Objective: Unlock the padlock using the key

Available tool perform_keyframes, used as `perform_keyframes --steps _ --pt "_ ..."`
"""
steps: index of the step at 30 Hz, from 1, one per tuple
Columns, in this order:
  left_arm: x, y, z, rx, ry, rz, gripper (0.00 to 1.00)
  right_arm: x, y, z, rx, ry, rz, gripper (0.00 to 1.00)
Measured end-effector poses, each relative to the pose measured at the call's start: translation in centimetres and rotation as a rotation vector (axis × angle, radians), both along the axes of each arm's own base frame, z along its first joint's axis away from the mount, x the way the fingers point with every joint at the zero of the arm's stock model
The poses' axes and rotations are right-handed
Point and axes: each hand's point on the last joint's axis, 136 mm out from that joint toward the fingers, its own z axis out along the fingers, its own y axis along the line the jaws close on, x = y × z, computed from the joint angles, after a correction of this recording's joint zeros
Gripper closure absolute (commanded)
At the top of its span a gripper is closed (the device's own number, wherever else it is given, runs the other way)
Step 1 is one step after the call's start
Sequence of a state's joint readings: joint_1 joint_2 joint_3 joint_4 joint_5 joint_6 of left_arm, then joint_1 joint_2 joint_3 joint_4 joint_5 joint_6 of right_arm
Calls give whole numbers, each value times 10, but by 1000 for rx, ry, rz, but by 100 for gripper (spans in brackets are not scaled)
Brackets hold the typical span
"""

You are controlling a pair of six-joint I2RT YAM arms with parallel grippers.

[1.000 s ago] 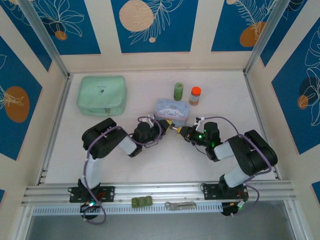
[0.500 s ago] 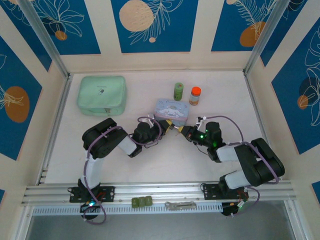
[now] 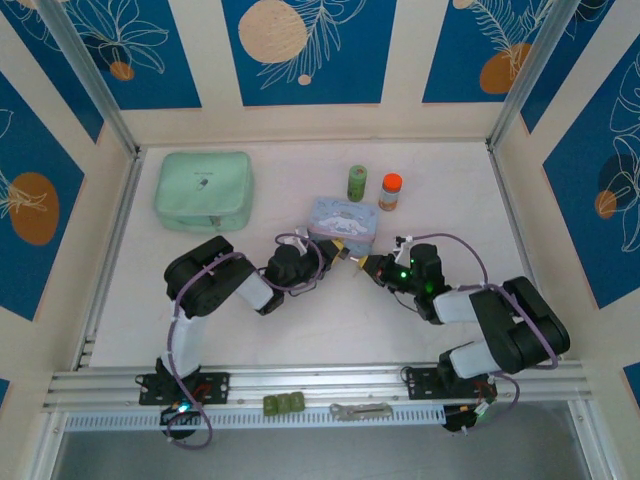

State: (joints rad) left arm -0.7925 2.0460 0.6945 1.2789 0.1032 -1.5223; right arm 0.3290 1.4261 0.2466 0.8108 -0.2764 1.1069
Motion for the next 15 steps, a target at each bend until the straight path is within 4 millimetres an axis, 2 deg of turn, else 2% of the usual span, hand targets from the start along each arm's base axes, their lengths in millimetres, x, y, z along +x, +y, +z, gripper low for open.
perform_keyframes --steps 15 --pt "0 0 0 -1 -1 0 100 10 6 1 13 -12 10 100"
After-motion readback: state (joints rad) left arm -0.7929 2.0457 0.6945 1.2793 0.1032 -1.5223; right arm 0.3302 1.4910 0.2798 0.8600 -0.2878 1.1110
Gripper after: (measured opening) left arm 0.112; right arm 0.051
